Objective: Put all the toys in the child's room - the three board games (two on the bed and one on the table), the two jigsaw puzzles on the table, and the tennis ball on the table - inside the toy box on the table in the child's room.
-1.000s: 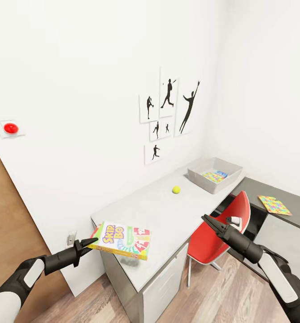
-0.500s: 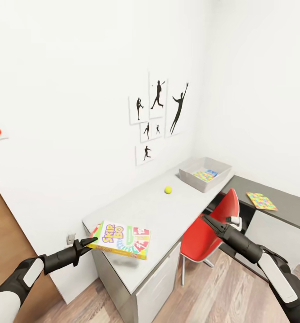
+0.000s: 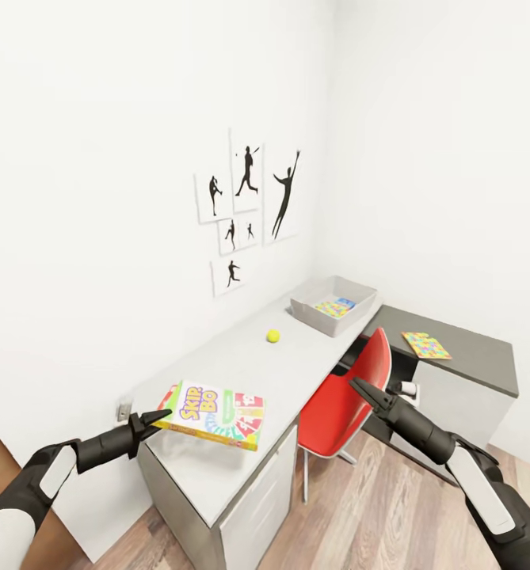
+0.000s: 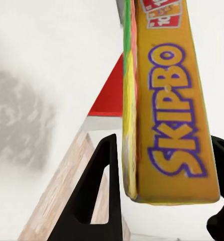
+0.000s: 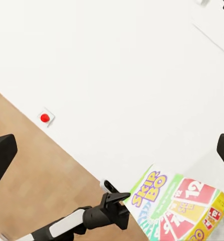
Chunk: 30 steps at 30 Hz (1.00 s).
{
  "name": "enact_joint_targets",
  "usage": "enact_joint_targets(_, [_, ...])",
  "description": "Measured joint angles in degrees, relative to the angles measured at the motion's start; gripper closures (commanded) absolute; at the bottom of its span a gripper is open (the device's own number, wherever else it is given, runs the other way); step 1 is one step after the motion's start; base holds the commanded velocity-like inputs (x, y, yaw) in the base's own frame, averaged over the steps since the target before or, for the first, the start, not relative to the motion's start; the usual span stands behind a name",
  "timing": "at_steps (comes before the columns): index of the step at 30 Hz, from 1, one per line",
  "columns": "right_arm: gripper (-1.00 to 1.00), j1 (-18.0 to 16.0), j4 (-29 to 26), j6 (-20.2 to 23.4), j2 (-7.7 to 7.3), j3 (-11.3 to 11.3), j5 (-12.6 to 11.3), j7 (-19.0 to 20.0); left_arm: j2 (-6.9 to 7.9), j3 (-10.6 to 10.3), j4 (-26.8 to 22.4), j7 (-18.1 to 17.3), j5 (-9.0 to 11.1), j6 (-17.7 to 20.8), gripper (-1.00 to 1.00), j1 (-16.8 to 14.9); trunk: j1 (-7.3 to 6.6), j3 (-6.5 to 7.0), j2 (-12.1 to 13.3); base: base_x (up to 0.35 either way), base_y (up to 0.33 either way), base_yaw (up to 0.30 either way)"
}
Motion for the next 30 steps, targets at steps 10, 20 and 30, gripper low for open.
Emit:
enact_joint_targets(10, [-1.00,0.0,0.1,0.2,0.30,-0.2,0.0,0.1,0.01,-0.2,-4.0,0.1,-0.1,2.9,1.00,0.0,0.00,0.04,0.0,0.000,0.000,-0.015])
enact_joint_targets(20, [-1.00,0.0,0.2,0.3,0.17,-0.3,0.0,0.2,0.25,0.0,-4.5,0.1,-0.2,5.3,1.00,0.0,0.01,0.04,0.0,-0.090,0.000,0.000])
enact_joint_targets(30, [-1.00,0.0,0.2,0.3,0.30,-0.6,0.0,0.0,0.15,-0.6,-9.2,0.2,0.1,8.4,1.00,0.1,0.01,0.04,0.0,-0.019,0.000,-0.053])
